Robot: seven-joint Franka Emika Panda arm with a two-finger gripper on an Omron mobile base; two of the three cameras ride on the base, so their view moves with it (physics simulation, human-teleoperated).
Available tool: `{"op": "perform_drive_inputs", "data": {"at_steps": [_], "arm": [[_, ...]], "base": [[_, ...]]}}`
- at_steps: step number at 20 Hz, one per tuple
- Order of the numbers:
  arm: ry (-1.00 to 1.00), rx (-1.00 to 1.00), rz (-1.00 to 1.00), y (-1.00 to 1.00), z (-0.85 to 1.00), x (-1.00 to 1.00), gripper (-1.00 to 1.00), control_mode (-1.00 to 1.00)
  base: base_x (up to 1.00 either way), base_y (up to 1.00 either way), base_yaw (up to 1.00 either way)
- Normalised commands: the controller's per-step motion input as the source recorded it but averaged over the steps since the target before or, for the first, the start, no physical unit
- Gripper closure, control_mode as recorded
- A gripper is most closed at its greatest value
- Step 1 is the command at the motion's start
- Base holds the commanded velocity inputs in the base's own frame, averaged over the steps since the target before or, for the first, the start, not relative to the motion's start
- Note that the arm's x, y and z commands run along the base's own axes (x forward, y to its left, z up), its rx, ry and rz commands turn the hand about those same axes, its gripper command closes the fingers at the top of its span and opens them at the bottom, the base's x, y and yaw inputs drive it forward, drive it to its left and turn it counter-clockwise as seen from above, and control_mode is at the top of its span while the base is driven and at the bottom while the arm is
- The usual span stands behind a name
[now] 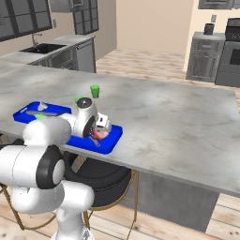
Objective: Gather the garlic and corn from the fridge and place them on a tray on the dining counter. Then gather the steak and fish from the fridge and place them on the other tray.
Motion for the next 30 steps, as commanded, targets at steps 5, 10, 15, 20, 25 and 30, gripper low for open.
{"op": "perform_drive_inputs", "data": {"at_steps": [5, 10, 15, 20, 25, 30], "arm": [[0.06, 0.00, 0.02, 0.00, -0.24, 0.34, 1.00, -1.00], [0.04, 0.00, 0.02, 0.00, -0.23, 0.21, 1.00, -1.00], [0.01, 0.00, 0.03, 0.00, -0.27, 0.24, 1.00, -1.00], [0.00, 0.00, 0.03, 0.00, -0.29, 0.22, 1.00, -1.00], [0.00, 0.00, 0.02, 0.00, -0.29, 0.22, 1.00, -1.00], [0.00, 0.00, 0.02, 0.00, -0.22, 0.16, 1.00, -1.00]], "base": [[0.00, 0.00, 0.00], [0.00, 0.00, 0.00], [0.00, 0.00, 0.00], [0.00, 0.00, 0.00], [0.00, 0.00, 0.00], [0.00, 0.00, 0.00]]}}
